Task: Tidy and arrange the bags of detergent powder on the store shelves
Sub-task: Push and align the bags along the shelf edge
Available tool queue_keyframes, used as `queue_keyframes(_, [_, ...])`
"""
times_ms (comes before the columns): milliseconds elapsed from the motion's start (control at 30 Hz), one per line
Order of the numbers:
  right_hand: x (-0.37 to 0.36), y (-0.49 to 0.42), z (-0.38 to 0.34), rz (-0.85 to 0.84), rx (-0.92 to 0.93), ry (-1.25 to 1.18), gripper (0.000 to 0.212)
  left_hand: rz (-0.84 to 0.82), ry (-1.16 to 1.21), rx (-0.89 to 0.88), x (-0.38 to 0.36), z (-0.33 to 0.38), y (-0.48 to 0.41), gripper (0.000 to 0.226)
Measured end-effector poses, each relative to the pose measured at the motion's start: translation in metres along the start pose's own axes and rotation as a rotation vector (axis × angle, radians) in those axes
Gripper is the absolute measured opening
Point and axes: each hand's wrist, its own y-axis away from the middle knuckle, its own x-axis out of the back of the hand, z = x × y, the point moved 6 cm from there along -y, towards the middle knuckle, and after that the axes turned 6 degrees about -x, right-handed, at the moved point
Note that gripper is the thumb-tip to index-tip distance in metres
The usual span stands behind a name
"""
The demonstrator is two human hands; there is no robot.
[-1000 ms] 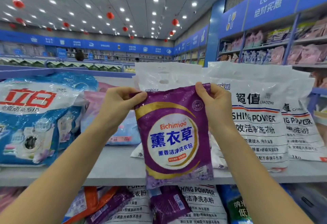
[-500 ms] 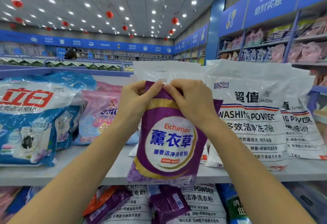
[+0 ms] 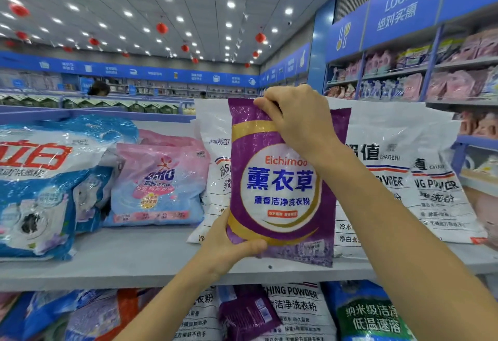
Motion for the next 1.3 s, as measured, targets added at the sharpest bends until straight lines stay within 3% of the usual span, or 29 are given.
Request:
queue_keyframes(200, [-0.013,0.010,0.016,-0.072,-0.015,-0.051,0.040,0.012,-0.040,0.040,-0.004,-0.009,0.011,0.065])
queue_keyframes(367, [-0.009,0.016,0.013,0.072,0.068,0.001,0.043,0.123,-0.036,0.027,-0.002,-0.004,0.018,0.092])
queue_keyframes(533, [-0.012,0.020,0.020,0.115,0.027,0.005,0.044,0.182,-0.026,0.041,0.007,0.001,0.025,0.085])
queue_keyframes(700, [0.008,0.045,0.006,0.313,-0.081,-0.258,0.034,0.329,0.091,0.095,0.041,0.001,0.050,0.092])
queue_keyframes(767, [0.008,0.069,0.005,0.330,-0.232,-0.393,0.028,0.433,0.155,0.112,0.063,0.007,0.064,0.077])
queue_keyframes(833, [-0.018,0.094,-0.002,0.138,-0.451,-0.664,0.024,0.513,0.202,0.115,0.088,0.017,0.080,0.064])
queue_keyframes(933, [-0.074,0.126,-0.058,-0.314,-0.644,-1.032,0.032,0.587,0.171,0.112,0.132,0.035,0.109,0.095])
queue_keyframes(1000, [-0.100,0.139,-0.112,-0.461,-0.678,-1.198,0.037,0.611,0.122,0.090,0.161,0.049,0.132,0.097])
queue_keyframes(1067, [-0.118,0.144,-0.162,-0.480,-0.718,-1.333,0.040,0.641,0.083,0.081,0.190,0.063,0.158,0.096])
queue_keyframes(1200, [-0.130,0.145,-0.253,-0.456,-0.730,-1.455,0.013,0.703,-0.016,0.082,0.257,0.088,0.220,0.082])
queue_keyframes(1300, [-0.140,0.147,-0.319,-0.452,-0.709,-1.477,0.017,0.736,-0.054,0.107,0.311,0.102,0.266,0.079])
